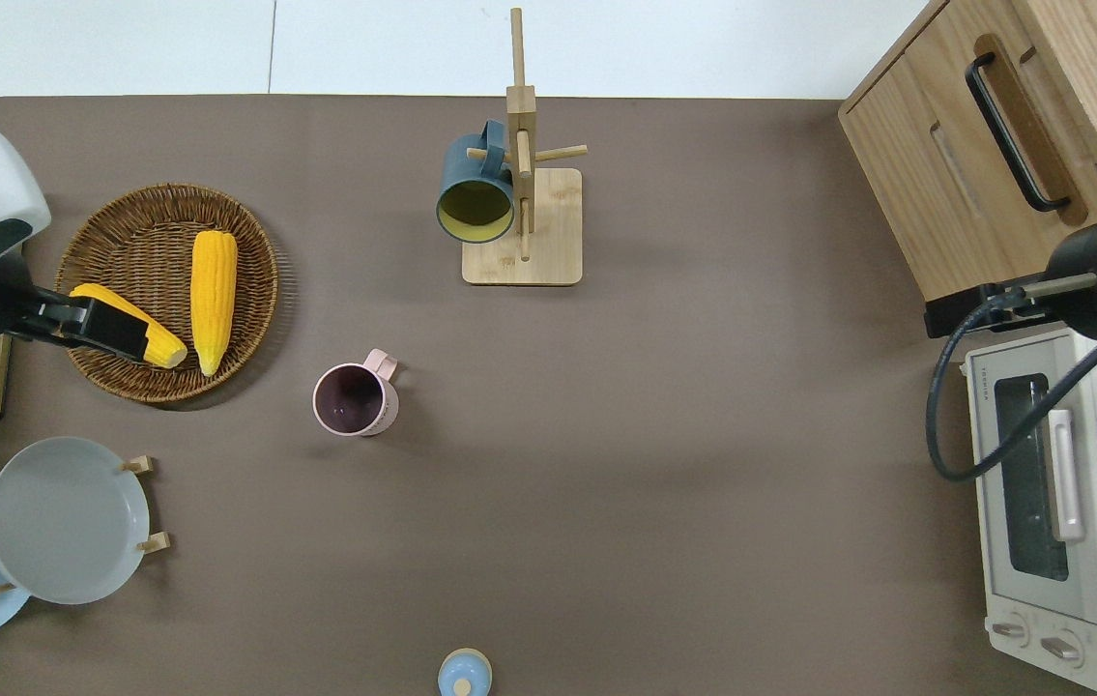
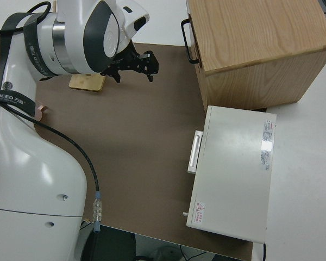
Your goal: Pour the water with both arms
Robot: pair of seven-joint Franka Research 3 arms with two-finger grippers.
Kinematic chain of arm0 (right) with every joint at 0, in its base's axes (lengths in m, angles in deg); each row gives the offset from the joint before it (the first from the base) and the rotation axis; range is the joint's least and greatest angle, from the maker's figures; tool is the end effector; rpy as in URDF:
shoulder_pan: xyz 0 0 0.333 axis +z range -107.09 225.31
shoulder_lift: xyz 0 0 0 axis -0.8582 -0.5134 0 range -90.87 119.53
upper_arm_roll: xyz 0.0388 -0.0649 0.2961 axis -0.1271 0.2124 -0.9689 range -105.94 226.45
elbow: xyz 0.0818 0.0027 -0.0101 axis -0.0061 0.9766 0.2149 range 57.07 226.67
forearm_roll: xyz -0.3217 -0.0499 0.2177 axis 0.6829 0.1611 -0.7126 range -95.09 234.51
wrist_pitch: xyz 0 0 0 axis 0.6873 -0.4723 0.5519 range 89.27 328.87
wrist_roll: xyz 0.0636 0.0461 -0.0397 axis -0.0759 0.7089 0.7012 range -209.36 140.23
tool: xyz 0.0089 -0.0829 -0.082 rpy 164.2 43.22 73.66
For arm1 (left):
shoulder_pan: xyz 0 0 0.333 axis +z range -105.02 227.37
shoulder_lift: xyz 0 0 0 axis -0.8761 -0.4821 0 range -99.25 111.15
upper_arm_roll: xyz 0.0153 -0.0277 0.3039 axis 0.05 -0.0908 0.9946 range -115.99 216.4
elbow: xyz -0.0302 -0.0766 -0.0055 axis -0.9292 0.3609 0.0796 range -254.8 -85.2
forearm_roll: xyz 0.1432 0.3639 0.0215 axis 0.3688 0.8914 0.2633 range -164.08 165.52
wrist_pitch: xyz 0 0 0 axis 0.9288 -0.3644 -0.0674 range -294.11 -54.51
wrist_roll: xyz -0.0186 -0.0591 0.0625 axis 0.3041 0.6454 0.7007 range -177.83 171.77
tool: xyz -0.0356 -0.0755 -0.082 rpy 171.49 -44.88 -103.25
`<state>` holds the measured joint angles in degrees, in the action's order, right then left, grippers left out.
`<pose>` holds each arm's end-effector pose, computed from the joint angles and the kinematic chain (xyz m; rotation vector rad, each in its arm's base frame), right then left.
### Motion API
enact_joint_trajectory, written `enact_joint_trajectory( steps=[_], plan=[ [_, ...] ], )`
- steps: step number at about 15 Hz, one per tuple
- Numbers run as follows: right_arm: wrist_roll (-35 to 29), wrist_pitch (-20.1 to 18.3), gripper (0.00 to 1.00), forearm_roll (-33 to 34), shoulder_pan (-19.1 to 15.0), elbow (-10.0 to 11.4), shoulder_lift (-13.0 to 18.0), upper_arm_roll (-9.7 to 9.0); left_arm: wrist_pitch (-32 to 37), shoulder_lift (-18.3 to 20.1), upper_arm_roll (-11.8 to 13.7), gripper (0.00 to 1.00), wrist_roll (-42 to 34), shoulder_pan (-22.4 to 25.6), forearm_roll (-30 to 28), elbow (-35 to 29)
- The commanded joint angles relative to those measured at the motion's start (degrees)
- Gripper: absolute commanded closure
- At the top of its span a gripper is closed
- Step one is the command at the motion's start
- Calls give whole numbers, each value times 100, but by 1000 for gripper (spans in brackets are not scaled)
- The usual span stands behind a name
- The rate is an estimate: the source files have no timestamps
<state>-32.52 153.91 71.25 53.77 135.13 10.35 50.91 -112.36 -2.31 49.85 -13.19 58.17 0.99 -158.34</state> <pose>0.5734 0.0336 0.6084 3.1218 0.1635 0.0318 0.5818 -0.0332 0.5943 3.1154 -0.3684 -0.1386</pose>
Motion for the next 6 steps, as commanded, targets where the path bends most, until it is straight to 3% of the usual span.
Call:
enact_joint_trajectory(
  steps=[1,6],
  plan=[
    [112,-81,13,-119,-28,-56,11,-6,86,166,333,0,14,-429,-202,-154],
    [112,-81,13,-119,-28,-56,2,-6,78,175,290,0,14,-421,-211,-154]
  ],
)
